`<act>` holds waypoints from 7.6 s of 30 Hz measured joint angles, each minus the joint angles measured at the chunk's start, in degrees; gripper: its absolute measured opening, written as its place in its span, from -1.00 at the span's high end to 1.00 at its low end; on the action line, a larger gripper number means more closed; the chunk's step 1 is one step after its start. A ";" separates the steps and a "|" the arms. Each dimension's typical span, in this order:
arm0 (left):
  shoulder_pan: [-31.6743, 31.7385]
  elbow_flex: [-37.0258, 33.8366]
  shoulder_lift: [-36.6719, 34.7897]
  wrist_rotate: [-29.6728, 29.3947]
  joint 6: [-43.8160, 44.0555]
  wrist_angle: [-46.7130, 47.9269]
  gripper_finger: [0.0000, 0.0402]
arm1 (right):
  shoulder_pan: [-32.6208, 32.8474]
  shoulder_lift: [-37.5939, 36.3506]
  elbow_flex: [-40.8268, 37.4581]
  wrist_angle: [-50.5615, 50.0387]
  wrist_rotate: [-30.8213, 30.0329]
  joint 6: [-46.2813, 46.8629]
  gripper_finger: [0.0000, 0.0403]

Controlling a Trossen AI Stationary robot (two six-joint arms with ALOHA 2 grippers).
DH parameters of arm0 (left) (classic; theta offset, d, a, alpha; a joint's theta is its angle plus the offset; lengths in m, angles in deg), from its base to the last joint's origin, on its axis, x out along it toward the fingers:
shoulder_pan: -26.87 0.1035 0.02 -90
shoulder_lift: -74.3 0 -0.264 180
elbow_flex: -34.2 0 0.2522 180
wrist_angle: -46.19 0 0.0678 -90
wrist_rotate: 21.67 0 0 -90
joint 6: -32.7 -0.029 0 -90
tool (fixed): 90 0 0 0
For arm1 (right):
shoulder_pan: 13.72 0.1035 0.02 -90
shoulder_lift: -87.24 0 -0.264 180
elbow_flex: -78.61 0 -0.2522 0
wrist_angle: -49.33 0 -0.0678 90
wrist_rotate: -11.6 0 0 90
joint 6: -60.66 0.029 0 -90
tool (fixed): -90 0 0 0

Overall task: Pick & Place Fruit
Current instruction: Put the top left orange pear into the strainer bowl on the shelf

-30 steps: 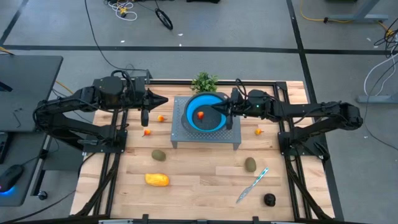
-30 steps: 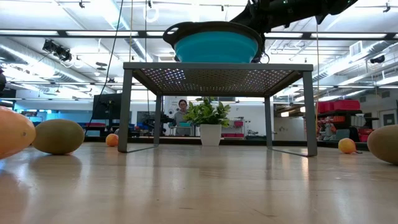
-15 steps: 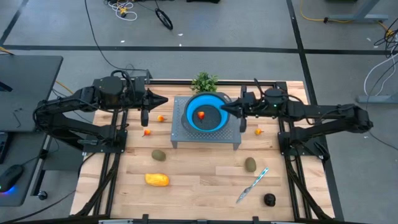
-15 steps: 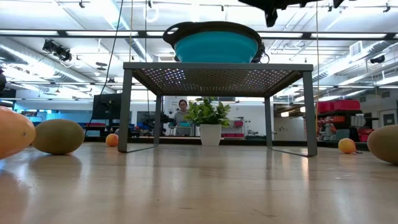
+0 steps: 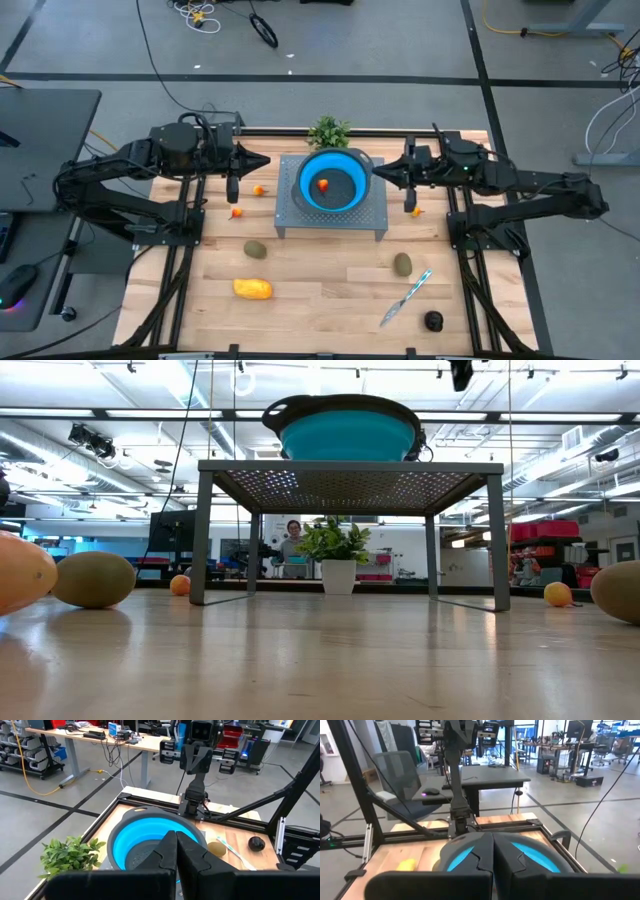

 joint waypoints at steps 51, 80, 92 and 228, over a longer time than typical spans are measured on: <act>0.01 -12.72 -9.01 2.34 5.32 13.13 0.99 | -0.02 -10.31 0.00 -4.95 -6.30 -1.51 1.00; 3.30 -29.42 -8.63 6.25 10.49 10.37 0.99 | -0.04 -10.28 0.00 -4.54 -9.65 -3.02 1.00; 20.76 -29.44 -3.63 17.07 -1.22 10.22 0.99 | -0.04 -10.29 0.02 -4.54 -9.88 -3.03 1.00; 24.79 -37.81 26.10 6.01 -32.33 -8.85 -0.32 | -0.04 -10.31 0.02 -5.00 -16.80 -3.63 1.00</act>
